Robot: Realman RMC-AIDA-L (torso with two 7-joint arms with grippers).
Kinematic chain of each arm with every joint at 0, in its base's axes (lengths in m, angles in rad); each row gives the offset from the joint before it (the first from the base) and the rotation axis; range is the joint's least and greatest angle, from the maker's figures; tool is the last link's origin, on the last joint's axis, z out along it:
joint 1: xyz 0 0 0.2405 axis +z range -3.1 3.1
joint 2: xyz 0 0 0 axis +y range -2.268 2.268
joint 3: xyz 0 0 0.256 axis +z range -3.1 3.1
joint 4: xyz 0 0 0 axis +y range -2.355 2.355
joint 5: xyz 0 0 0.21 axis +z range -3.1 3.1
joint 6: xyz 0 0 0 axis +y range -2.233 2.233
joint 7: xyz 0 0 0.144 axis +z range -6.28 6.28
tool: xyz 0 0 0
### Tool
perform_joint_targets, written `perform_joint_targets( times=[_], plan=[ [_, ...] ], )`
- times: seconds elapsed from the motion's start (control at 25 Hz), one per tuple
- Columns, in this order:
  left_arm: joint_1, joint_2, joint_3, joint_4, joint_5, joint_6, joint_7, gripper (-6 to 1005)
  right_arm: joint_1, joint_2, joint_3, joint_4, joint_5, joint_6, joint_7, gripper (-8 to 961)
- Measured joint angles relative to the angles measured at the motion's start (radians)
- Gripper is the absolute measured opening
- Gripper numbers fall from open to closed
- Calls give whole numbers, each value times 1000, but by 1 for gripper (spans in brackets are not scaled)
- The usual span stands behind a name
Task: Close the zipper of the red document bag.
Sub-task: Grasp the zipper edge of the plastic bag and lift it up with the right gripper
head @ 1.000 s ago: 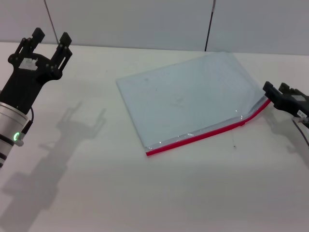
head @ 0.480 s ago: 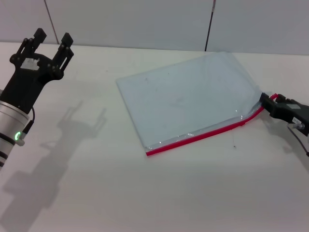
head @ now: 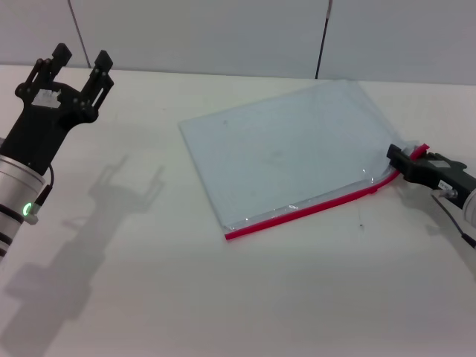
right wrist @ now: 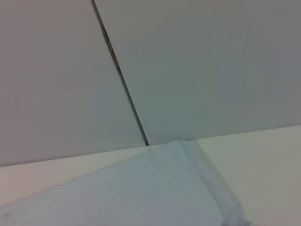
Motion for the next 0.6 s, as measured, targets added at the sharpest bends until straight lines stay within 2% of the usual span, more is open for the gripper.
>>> perform_joint_targets(
  times=[0.48, 0.6],
  plan=[
    [0, 0, 0, 0, 0, 0, 0, 690, 0, 0, 9, -1, 10, 4, 11, 493],
    [0, 0, 0, 0, 0, 0, 0, 690, 0, 0, 9, -2, 9, 4, 11, 369]
  ],
)
